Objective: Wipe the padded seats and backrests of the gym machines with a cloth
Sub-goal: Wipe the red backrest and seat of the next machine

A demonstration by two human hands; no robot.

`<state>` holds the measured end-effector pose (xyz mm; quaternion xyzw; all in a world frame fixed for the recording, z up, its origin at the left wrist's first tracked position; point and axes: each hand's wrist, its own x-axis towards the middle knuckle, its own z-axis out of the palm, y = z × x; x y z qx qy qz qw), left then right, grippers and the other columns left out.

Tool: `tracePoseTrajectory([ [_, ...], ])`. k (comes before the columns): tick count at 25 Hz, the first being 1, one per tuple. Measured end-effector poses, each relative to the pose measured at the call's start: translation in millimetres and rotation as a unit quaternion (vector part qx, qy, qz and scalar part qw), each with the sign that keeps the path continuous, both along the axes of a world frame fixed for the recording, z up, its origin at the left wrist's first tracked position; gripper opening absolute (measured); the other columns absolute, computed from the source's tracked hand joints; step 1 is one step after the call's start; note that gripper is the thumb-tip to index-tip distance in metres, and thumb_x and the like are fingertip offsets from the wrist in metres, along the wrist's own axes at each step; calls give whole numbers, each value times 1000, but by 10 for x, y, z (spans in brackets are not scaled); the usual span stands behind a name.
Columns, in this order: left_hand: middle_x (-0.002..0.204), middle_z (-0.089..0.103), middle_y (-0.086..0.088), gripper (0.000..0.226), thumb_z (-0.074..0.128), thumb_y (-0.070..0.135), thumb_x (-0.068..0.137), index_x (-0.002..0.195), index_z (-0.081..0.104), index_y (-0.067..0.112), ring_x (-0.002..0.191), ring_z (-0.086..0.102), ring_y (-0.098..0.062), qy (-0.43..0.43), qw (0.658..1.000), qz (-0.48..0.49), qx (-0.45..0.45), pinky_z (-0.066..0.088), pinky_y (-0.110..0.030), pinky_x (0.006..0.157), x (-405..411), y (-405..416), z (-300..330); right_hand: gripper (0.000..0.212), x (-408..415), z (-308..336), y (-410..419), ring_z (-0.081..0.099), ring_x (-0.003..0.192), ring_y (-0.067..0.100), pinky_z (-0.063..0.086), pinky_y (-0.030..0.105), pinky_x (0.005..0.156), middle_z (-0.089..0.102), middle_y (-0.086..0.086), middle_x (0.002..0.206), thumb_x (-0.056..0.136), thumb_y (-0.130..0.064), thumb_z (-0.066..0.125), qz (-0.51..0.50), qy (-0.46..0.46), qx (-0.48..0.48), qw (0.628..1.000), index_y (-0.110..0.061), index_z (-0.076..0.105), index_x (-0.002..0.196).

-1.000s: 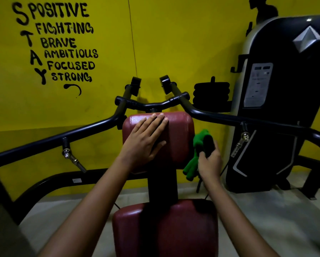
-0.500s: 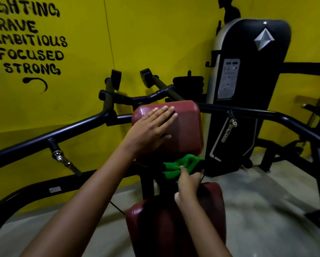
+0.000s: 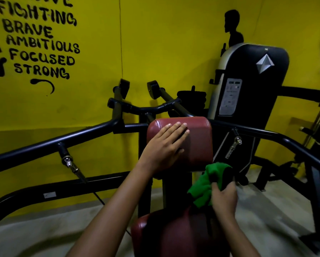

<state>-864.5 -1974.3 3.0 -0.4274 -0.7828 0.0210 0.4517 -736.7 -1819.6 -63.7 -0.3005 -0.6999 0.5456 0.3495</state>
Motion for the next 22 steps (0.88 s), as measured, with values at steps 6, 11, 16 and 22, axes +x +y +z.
tracePoseTrajectory([
  [6, 143, 45, -17, 51, 44, 21, 89, 136, 49, 3, 135, 40, -31, -15, 997, 29, 72, 19, -40, 115, 136, 141, -201, 68, -193, 884, 291, 48, 117, 14, 37, 19, 100, 53, 16, 130, 74, 17, 57, 117, 161, 419, 886, -10, 46, 136],
  [11, 149, 37, -16, 46, 43, 14, 94, 137, 45, 1, 142, 26, -27, -50, 991, 51, 116, 21, -39, 116, 390, 75, -542, 76, -767, 1370, 265, 56, 103, 39, 53, 47, 78, 56, 15, 129, 63, 8, 65, 208, 69, 700, 679, -18, 53, 134],
  [16, 151, 32, -17, 53, 41, 15, 92, 142, 36, -1, 141, 27, -32, -80, 967, 142, 197, 29, -40, 113, 600, 368, -757, 73, -1007, 1727, 114, 50, 111, 34, 44, 40, 73, 48, 5, 139, 76, 7, 58, 294, 81, 776, 552, -28, 47, 138],
  [22, 160, 9, -9, 61, 44, 19, 96, 150, 20, 3, 147, 6, -24, -123, 919, 201, 316, 10, -26, 119, 794, 676, -1013, 49, -1292, 1907, -522, 44, 119, 29, 41, 39, 86, 45, -4, 141, 88, -17, 58, 378, 93, 831, 398, -35, 49, 133],
])
